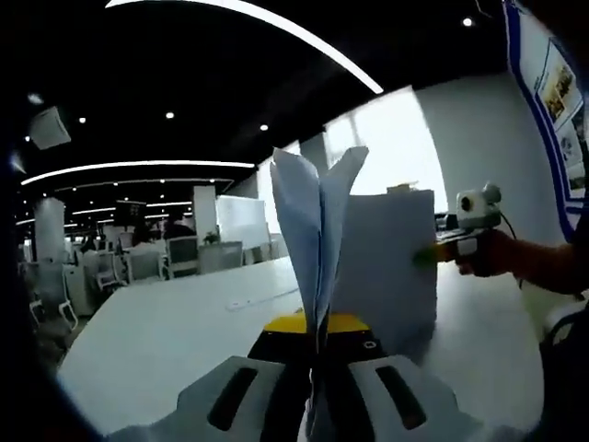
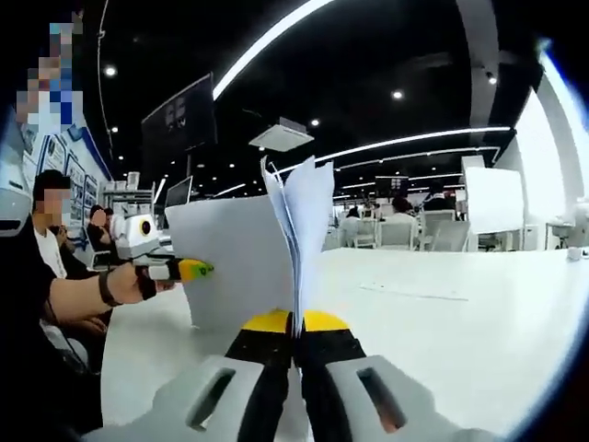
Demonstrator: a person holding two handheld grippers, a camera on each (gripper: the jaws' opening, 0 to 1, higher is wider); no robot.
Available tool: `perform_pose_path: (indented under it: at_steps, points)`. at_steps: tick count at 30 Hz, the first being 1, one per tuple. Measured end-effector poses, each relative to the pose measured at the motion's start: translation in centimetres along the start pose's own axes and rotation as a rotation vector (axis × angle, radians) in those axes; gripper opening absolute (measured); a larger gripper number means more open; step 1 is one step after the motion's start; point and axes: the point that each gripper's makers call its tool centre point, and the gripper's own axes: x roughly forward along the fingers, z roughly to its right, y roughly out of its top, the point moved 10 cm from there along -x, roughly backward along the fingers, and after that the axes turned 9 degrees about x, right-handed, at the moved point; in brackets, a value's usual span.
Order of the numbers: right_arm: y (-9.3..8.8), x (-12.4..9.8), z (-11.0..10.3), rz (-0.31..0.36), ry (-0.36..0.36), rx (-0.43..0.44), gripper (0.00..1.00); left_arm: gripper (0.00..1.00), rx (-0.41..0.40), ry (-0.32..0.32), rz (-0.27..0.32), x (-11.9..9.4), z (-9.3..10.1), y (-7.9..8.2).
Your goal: Organize the stack of printing papers by aligning and flattening the scattered papers on the table
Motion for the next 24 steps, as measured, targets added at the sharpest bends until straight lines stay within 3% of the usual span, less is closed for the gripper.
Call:
perform_pose_path:
  at_steps: [9,14,17,24]
  points:
    - [0.9,-0.3,-0.4,0.017,0.002,-0.016,0.00,0.06,0.036,-0.010,0.005,-0.4,-0.3,1.5]
    - [-0.2,0.2,-0.4,-0.014,0.014,0.018,0.00,0.06,0.009,-0.007,-0.019,-0.1,-0.2,-0.3]
    - [-0.1,0.1,-0.4,-0.002,0.017,0.020,0.00,0.07,-0.028,-0.005,0.000,-0.3,-0.4,-0.3]
    - [1.1,0.0,-1.1,0.003,0.019,-0.038,0.00,0.06,0.009,0.003,-0.004,-0.6,-0.6,0.5]
